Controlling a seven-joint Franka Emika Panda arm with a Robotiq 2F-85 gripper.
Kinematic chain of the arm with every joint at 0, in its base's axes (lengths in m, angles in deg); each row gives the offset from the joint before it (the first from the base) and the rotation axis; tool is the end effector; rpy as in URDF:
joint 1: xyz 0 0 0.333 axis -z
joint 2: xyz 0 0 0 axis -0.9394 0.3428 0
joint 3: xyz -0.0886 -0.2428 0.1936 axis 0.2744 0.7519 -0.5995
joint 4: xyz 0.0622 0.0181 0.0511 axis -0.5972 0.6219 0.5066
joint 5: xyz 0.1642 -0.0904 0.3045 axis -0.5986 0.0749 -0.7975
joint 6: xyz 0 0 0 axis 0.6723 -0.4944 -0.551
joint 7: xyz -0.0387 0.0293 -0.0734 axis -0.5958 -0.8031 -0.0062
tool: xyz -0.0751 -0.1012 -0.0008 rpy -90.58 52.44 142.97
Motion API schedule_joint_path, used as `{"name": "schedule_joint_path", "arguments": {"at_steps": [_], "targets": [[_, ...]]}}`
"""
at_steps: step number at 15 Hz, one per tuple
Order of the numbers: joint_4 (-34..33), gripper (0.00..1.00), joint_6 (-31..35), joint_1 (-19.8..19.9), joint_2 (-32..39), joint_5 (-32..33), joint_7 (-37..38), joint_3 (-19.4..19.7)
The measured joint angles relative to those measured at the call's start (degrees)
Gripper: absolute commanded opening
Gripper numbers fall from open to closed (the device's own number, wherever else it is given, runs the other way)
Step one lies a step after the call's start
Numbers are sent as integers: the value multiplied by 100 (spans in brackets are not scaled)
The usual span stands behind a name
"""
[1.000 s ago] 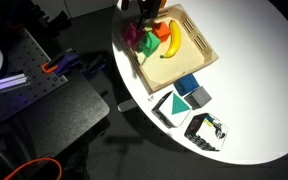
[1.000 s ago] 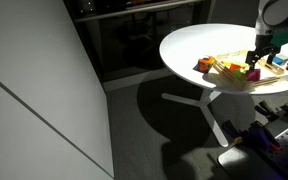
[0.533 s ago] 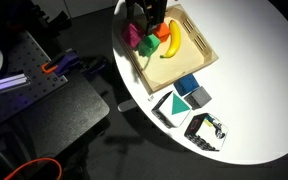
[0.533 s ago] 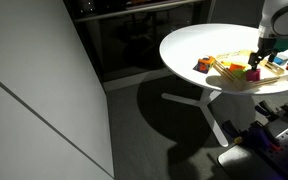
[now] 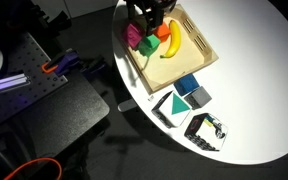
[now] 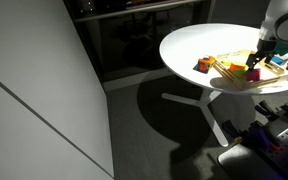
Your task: Pick up the pink block and put it on top of both the green and orange blocks, pick up the block with the number six on it and put it on the pink block
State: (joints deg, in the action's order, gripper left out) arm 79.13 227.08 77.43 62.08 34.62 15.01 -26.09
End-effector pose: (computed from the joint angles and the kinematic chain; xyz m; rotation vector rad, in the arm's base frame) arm 0.4046 -0.1435 0.2256 2.9165 -0.2012 -0.0742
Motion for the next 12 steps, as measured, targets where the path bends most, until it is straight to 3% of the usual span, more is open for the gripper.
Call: {"name": "schedule_joint_path", "arguments": {"at_steps": [10, 11, 12], "targets": [[316, 100, 862, 29, 185, -422, -381, 105], [324, 75, 904, 29, 212, -463, -426, 113], [328, 73, 948, 29, 241, -492, -454, 122]]}}
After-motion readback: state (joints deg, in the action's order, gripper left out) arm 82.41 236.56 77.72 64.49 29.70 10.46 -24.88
